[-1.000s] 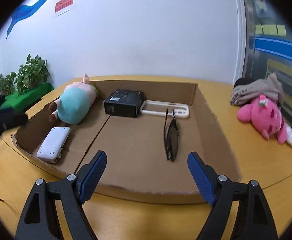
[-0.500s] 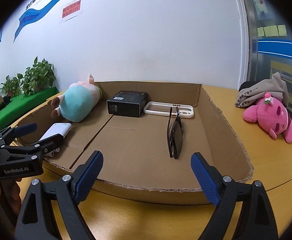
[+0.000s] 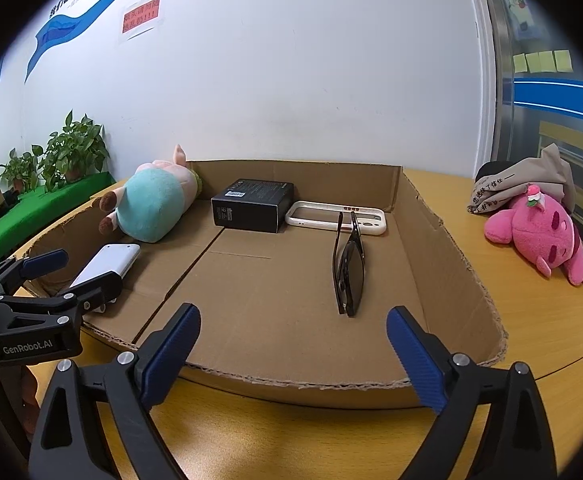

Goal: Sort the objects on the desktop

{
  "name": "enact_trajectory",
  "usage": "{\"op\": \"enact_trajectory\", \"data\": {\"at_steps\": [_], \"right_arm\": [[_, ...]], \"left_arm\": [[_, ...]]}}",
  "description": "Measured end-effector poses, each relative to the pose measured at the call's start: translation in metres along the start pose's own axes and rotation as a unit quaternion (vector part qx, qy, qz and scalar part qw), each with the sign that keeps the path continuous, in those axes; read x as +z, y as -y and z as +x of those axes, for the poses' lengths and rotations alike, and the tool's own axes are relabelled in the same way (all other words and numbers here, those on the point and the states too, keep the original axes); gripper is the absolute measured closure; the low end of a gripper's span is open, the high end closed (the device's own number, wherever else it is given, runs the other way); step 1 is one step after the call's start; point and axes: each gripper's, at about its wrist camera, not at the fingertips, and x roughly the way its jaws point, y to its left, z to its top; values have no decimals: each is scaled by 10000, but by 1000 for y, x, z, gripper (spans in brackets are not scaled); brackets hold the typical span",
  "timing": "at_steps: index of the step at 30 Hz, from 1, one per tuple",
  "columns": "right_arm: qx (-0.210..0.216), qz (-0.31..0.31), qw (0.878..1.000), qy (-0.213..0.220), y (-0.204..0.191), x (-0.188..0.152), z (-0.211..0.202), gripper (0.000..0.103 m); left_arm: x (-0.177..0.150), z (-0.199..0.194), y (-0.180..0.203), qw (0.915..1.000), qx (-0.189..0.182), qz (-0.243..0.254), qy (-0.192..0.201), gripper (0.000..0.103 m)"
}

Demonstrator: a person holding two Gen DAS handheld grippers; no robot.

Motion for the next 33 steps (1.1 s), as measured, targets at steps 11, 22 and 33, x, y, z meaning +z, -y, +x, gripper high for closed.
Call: {"op": "enact_trajectory", "data": {"at_steps": [11, 22, 33], "right_arm": [[-43, 57, 10000, 8, 0, 1, 1, 8], [-42, 58, 10000, 8, 0, 1, 1, 8], [-44, 59, 10000, 6, 0, 1, 1, 8]], "left_arm": [[-4, -12, -2, 9989, 424, -3, 197, 0], [-4, -12, -2, 9989, 420, -1, 196, 0], [-4, -12, -2, 9989, 418, 2, 195, 0]]}}
